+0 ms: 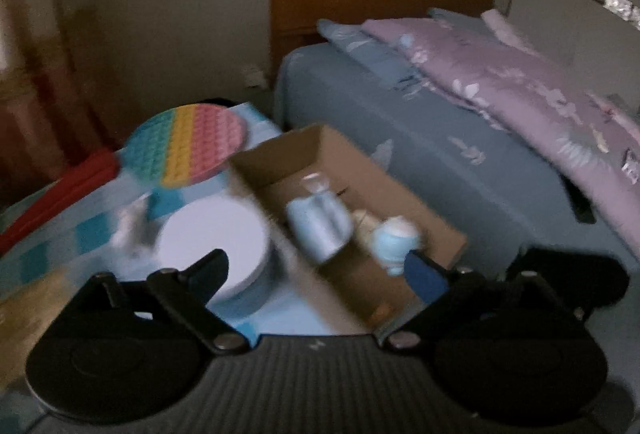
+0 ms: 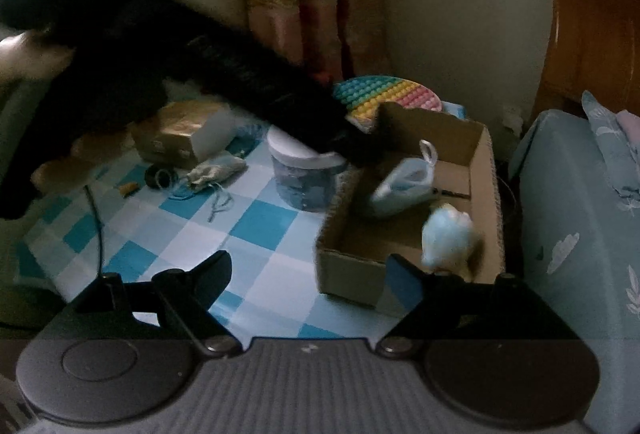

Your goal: Organize soft objects

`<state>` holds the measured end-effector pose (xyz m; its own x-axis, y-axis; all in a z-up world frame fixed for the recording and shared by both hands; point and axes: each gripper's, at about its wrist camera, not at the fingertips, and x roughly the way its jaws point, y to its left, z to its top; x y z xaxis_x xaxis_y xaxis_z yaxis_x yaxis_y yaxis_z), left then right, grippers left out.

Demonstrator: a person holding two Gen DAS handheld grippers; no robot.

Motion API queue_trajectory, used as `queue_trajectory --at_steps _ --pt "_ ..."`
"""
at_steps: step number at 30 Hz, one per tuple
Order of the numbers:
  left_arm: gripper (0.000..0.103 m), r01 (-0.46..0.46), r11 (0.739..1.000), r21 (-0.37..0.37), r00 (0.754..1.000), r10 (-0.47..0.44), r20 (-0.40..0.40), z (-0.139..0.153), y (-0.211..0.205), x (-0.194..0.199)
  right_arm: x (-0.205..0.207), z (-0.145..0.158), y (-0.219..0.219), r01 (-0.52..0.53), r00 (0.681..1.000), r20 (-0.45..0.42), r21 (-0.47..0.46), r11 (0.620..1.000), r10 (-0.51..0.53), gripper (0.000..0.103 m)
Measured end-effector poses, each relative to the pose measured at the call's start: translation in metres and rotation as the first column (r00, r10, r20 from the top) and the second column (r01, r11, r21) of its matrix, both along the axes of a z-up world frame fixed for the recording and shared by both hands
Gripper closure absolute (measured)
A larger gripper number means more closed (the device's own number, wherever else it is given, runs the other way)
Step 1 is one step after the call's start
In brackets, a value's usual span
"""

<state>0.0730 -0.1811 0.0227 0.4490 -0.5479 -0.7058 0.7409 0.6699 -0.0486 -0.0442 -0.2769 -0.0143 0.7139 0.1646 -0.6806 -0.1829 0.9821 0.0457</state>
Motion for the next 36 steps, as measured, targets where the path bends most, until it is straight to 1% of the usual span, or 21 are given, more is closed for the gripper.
queue_trajectory --at_steps 3,4,6,9,12,15,18,19,21,24,27,31,36 --pt "0.004 -0.062 0.998 0.024 0.997 0.061 0.041 0.001 0.031 -0.012 -0.001 0.002 0.012 -0.016 1.0 0.005 -0.002 1.0 0.016 0.015" --pt "0.004 -0.096 0.995 0.032 0.994 0.094 0.058 0.002 0.042 -0.016 -0.001 0.002 0.016 -0.018 1.0 0.005 -0.002 1.0 0.018 0.012" --pt "0.003 -0.15 0.988 0.039 0.986 0.146 0.086 0.003 0.064 -0.022 -0.002 0.002 0.024 -0.022 1.0 0.006 0.005 1.0 0.022 0.008" --pt "0.002 -0.246 0.968 0.042 0.963 0.24 0.121 0.002 0.1 -0.031 -0.004 0.004 0.037 -0.032 0.999 0.015 0.016 0.999 0.032 0.008" --pt "0.002 -0.356 0.933 0.055 0.926 0.345 0.153 -0.005 0.133 -0.039 -0.002 0.005 0.053 -0.036 0.999 0.018 0.024 0.999 0.035 0.007" --pt "0.002 -0.436 0.898 0.058 0.893 0.424 0.154 -0.017 0.167 -0.045 0.001 0.003 0.071 -0.044 0.999 0.021 0.021 0.999 0.043 0.007" --pt "0.002 -0.504 0.861 0.068 0.86 0.492 0.137 -0.031 0.192 -0.045 0.006 -0.001 0.086 -0.051 0.998 0.021 0.021 0.998 0.051 0.007" --pt "0.002 -0.519 0.852 0.07 0.852 0.509 0.124 -0.036 0.198 -0.044 0.008 -0.004 0.091 -0.045 0.999 0.021 0.022 0.999 0.045 0.007" --pt "0.002 -0.53 0.845 0.069 0.847 0.523 0.099 -0.044 0.209 -0.042 0.013 -0.007 0.099 -0.041 0.999 0.013 0.025 0.999 0.041 0.007" --pt "0.002 -0.541 0.838 0.076 0.84 0.534 0.095 -0.053 0.22 -0.036 0.02 -0.012 0.109 -0.033 0.999 0.002 0.032 0.999 0.033 0.007" --pt "0.002 -0.551 0.83 0.087 0.834 0.546 0.074 -0.065 0.225 -0.029 0.028 -0.015 0.117 -0.024 1.0 -0.005 0.025 0.999 0.024 0.007" --pt "0.002 -0.575 0.811 0.103 0.818 0.573 0.056 -0.079 0.234 -0.018 0.038 -0.02 0.127 -0.022 1.0 -0.014 0.008 1.0 0.022 0.007" --pt "0.002 -0.583 0.805 0.113 0.813 0.58 0.055 -0.093 0.239 -0.006 0.051 -0.03 0.131 -0.018 0.999 -0.041 0.019 1.0 0.019 0.007"
